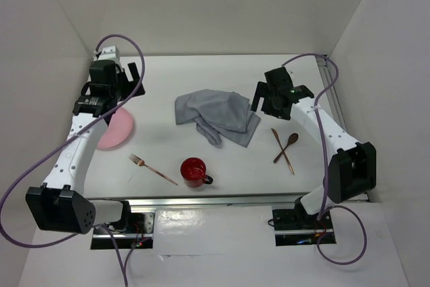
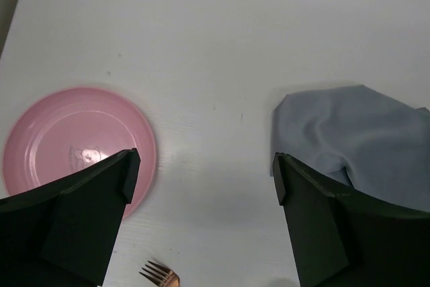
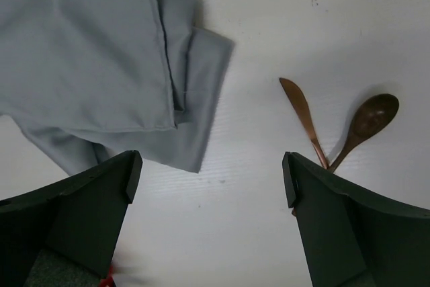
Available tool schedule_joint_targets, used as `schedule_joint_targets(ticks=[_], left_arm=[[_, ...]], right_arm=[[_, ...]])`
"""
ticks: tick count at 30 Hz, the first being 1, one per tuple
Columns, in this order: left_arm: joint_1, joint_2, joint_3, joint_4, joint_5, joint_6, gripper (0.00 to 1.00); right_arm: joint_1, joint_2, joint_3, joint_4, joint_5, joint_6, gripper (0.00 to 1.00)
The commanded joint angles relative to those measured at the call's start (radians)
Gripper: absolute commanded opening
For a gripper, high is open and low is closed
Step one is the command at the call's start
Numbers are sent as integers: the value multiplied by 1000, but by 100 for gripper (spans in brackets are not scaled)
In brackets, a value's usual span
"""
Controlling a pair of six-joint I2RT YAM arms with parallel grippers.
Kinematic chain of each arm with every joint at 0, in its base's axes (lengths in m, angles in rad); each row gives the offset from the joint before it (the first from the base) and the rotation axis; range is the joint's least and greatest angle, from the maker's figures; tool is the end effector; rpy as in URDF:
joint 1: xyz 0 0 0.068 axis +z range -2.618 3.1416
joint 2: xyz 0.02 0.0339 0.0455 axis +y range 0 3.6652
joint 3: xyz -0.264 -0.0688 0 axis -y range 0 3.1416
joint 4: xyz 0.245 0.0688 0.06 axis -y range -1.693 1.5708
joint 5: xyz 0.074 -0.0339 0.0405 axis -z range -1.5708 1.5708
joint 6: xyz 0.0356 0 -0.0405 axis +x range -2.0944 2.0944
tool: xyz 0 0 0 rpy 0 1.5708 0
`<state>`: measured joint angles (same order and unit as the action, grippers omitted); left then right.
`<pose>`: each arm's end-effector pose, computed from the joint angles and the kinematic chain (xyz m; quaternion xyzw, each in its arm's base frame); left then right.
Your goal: Set the dinner table for one person
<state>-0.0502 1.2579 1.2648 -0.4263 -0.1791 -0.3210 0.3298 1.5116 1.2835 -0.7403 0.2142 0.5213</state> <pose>0.2829 -0.0079 0.3820 -0.1610 0.8212 -0.0263 0.5468 0.3035 0.0959 0.2904 0.1223 0.9421 0.0288 0.3108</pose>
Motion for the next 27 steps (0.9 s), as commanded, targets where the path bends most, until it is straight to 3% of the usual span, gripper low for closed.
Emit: schedule_joint_targets(ticks=[1, 3, 6, 11, 15, 19, 23, 27], left_arm=[[1, 17, -4, -15, 51, -75, 100], [1, 81, 34, -76, 133, -87, 100], [-33, 130, 48, -120, 147, -142, 99], [-77, 149, -18, -95, 219, -142, 87], [-132, 328, 70, -176, 280, -151, 73], [-177, 444, 125, -195, 254, -226, 73], [-177, 560, 157, -195, 254, -286, 83], [-186, 664, 189, -195, 254, -308, 84]], right_arm=[[15, -63, -16, 96, -18, -18, 99], [15, -74, -27, 107, -29, -9, 99], [26, -86, -27, 64, 25, 76, 99], [26, -151, -113, 107, 30, 92, 100], [35, -174, -200, 159, -45, 65, 100], [46, -160, -225, 193, -85, 45, 93], [57, -87, -216, 202, -131, 13, 93], [66, -19, -194, 184, -154, 2, 93]])
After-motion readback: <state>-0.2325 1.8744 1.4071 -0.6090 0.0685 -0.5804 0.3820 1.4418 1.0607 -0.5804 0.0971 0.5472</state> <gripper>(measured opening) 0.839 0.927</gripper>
